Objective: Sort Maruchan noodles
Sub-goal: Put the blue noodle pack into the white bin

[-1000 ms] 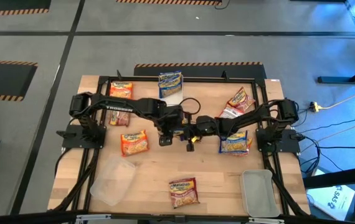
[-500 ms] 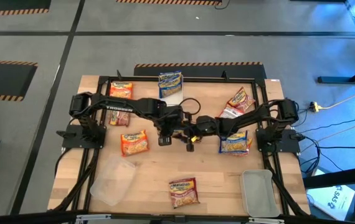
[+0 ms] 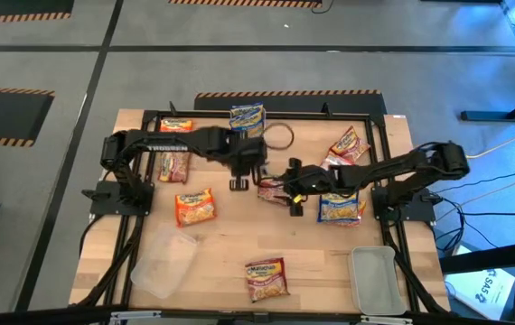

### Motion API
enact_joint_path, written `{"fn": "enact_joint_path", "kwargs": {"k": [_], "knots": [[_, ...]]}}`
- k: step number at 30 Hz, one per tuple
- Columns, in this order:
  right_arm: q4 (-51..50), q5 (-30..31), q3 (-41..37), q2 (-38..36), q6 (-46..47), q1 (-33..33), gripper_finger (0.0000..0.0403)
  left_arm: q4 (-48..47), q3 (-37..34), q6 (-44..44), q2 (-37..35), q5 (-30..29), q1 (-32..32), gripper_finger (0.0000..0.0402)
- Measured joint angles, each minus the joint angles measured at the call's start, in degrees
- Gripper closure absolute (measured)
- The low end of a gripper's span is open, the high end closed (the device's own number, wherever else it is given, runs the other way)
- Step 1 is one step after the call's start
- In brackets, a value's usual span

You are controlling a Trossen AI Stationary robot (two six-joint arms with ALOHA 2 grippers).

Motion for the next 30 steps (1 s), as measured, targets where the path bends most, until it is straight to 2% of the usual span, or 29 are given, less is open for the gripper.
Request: {"fn": "enact_joint_path", "kwargs": {"k": [4, 9, 14, 18, 23, 30], "knots": [[5.6, 1.6, -5.9, -3.9, 2.5, 0.0, 0.0164, -1.2, 4.8, 4.3, 0.0, -2.0, 3.9, 0.0298], [13.7, 1.2, -11.1, -5.0, 4.3, 0.0, 0.0164, 0.6, 6.0, 9.9, -0.1, -1.5, 12.0, 0.0298], [15.1, 1.2, -12.8, -5.0, 4.8, 0.0, 0.0164, 3.0, 5.9, 11.7, 1.3, 5.2, 20.4, 0.0298], [15.4, 1.2, -12.8, -5.0, 4.6, 0.0, 0.0164, 6.4, 5.8, 13.3, 3.1, 8.9, 24.4, 0.0298], [15.6, 1.1, -12.8, -5.0, 4.5, 0.0, 0.0164, 6.7, 5.7, 13.5, 6.5, 12.0, 26.7, 0.0298], [15.1, 1.1, -12.8, -4.9, 4.4, -0.1, 0.0164, 6.4, 5.7, 15.0, 12.2, 12.2, 26.7, 0.0298]]}}
